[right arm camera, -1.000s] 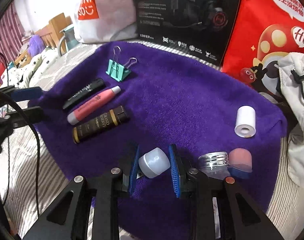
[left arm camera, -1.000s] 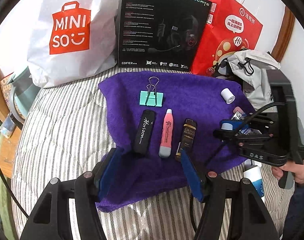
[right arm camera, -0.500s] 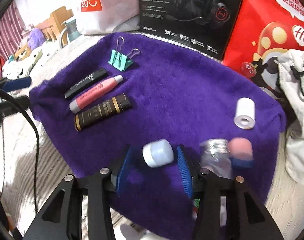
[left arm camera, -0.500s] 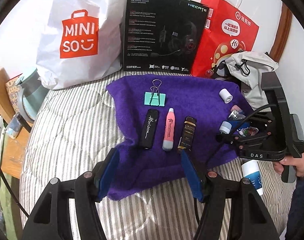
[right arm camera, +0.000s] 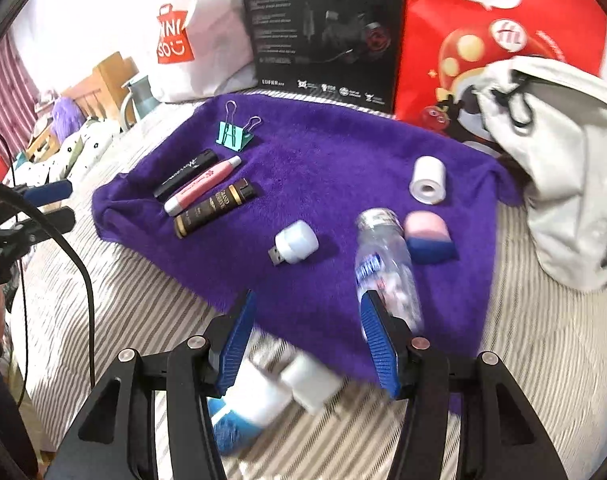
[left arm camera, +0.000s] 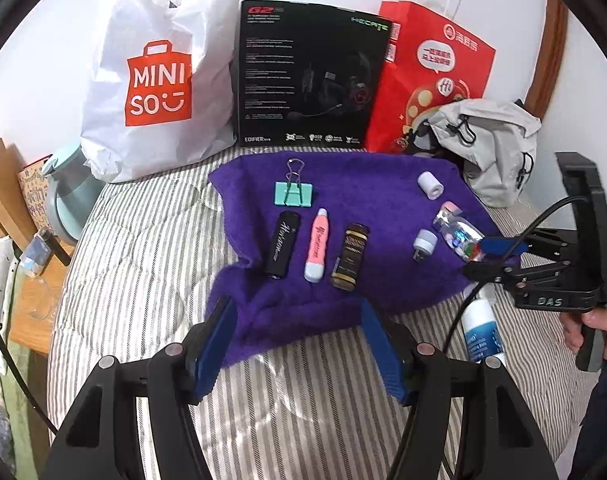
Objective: Organize rigid objects
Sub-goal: 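Carry the Grand Reserve box and USB light onto the towel and open both tools, then grasp the white-and-blue deodorant stick with the left tool while the right tool grasps the white plug adapter, then carry the deodorant stick and plug adapter over the towel with both tools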
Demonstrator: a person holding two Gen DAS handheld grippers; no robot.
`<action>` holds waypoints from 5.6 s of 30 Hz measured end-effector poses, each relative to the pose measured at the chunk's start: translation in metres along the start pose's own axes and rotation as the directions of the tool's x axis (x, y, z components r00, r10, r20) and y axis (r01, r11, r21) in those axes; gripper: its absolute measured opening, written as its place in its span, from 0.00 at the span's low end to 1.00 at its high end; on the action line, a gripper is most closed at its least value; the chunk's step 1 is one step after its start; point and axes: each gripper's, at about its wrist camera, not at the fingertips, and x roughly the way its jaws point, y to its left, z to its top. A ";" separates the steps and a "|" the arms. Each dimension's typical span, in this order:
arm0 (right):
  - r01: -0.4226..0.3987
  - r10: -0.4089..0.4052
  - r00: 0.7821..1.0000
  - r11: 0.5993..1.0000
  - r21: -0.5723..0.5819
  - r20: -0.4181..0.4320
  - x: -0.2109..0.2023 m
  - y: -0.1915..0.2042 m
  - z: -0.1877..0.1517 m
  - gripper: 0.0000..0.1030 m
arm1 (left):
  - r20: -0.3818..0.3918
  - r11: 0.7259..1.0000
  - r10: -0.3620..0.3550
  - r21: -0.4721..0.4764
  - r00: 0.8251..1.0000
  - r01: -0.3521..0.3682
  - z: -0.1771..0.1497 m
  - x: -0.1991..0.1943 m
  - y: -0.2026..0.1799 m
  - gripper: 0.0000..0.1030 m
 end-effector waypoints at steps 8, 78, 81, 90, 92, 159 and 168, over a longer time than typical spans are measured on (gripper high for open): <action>0.033 -0.040 0.997 0.994 0.101 0.065 -0.050 -0.016 -0.048 0.53 | -0.018 0.998 -0.055 0.026 0.998 0.056 -0.019 -0.005 -0.032 0.61; 0.185 -0.196 0.980 0.962 0.202 0.036 0.018 0.007 -0.056 0.47 | -0.128 0.994 -0.099 0.034 0.987 0.104 -0.073 0.042 -0.057 0.34; 0.153 -0.157 0.988 0.975 0.160 0.010 0.010 0.002 -0.066 0.47 | -0.122 0.993 -0.110 0.028 0.986 0.114 -0.073 0.041 -0.055 0.34; 0.156 -0.155 0.988 0.978 0.139 -0.019 -0.008 -0.008 -0.093 0.48 | -0.115 0.995 -0.079 0.054 0.990 0.086 -0.075 0.041 -0.059 0.34; 0.156 -0.156 0.988 0.975 0.158 -0.013 -0.010 -0.008 -0.096 0.51 | -0.116 0.995 -0.078 0.055 0.990 0.085 -0.075 0.040 -0.059 0.34; 0.072 -0.081 0.992 0.992 0.100 0.096 -0.049 -0.040 -0.075 0.45 | -0.065 0.997 -0.076 -0.007 0.995 0.076 -0.022 0.016 -0.024 0.33; 0.029 -0.039 0.983 0.998 0.060 0.180 -0.059 -0.048 -0.012 0.45 | -0.060 0.993 -0.116 0.021 0.991 0.118 0.037 0.044 -0.036 0.33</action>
